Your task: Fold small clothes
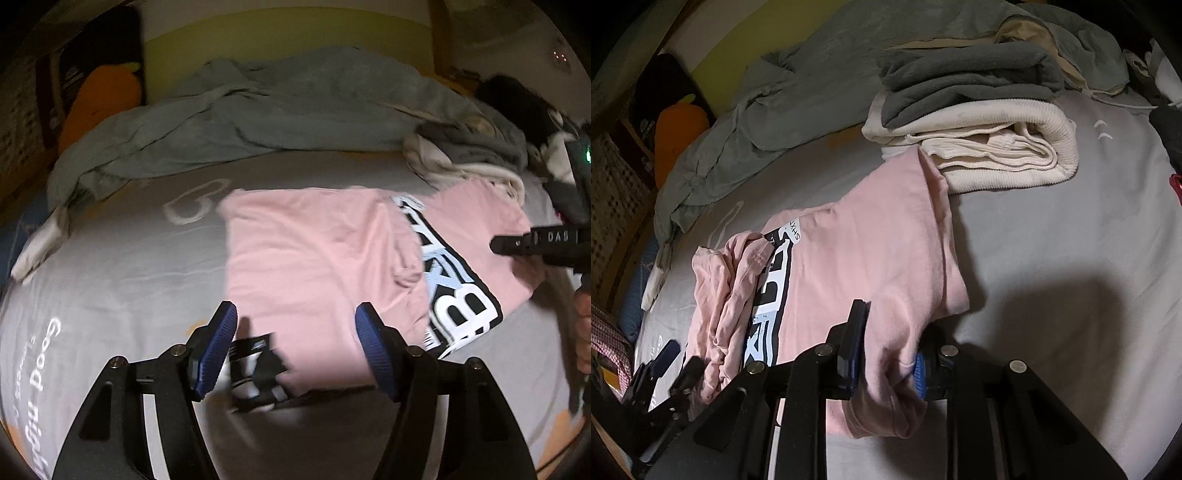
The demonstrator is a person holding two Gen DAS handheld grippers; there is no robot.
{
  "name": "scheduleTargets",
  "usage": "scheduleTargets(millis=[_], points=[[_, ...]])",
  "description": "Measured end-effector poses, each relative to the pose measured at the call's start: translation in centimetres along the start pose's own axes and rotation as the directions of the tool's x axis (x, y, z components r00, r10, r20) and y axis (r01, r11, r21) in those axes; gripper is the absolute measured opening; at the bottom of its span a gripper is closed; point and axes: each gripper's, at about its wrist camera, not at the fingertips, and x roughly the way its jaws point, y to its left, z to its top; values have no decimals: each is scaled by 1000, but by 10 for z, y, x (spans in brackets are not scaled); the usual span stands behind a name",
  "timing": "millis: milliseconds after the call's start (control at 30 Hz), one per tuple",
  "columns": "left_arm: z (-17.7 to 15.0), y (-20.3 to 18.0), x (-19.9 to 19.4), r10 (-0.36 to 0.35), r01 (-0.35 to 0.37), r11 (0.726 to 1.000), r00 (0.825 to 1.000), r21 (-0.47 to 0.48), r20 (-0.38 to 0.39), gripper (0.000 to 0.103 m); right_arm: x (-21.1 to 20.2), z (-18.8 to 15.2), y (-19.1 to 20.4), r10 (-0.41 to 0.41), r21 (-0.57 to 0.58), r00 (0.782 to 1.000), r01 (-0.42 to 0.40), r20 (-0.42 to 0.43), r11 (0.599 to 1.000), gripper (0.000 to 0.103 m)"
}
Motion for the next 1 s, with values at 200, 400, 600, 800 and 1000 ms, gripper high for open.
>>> scheduleTargets(millis=[200, 400, 600, 800, 1000], points=[[-28, 27, 14, -85, 75, 989, 993, -127, -80, 67, 0, -3, -3, -4, 5, 1000, 4, 19, 1000, 23], [-33, 30, 12, -118, 105, 981, 990, -164, -73, 69, -3, -7, 4, -19, -29, 998, 21, 53, 999, 14], [-32, 36, 8, -127, 113, 977, 990, -178, -69, 69, -27, -11, 27, -86, -117, 987, 102, 138, 988, 12], [1, 61, -51, 8, 8, 991, 993, -131, 122, 69, -63, -11, 83, -91, -224, 966, 147, 243, 963, 12], [19, 111, -93, 99, -49, 978, 964, -202, 248, 69, -64, -11, 161, -18, -307, 965, 100, 262, 946, 12]])
